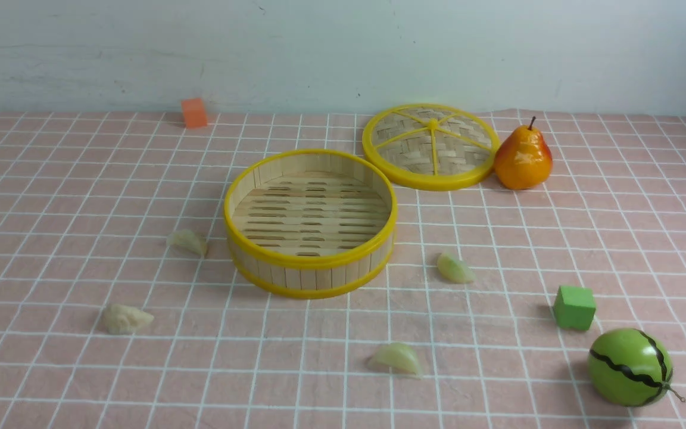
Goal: Put the dumplings into the steamer on the table with the pink tablecloth.
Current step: 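Reach for and grasp a dumpling on the table with the left gripper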
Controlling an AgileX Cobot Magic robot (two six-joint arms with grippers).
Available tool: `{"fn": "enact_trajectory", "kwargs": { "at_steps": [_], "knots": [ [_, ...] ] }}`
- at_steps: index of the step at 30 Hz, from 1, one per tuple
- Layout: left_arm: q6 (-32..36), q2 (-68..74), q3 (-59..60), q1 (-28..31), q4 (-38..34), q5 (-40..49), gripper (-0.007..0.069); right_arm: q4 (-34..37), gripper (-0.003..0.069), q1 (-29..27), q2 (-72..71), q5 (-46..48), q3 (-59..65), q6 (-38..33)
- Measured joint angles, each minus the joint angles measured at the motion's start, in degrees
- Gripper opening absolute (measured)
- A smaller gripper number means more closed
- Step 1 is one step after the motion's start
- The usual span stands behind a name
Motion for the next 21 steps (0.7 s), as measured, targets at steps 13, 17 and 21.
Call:
{"fn": "enact_trajectory", "kwargs": {
  "at_steps": [13, 17, 21],
  "knots": [
    [0.0, 0.0, 0.0, 0.0, 0.0, 0.0, 0.0238, 0.0, 0.0063, 0.0, 0.0, 0.0, 0.0, 0.0],
    [0.0, 0.0, 0.0, 0.0, 0.0, 0.0, 0.0238, 0.0, 0.0063, 0.0, 0.0, 0.0, 0.0, 0.0],
    [0.0, 0.0, 0.0, 0.0, 0.0, 0.0, 0.0238, 0.0, 0.0072, 0.0, 0.0, 0.0, 0.0, 0.0]
  ]
}}
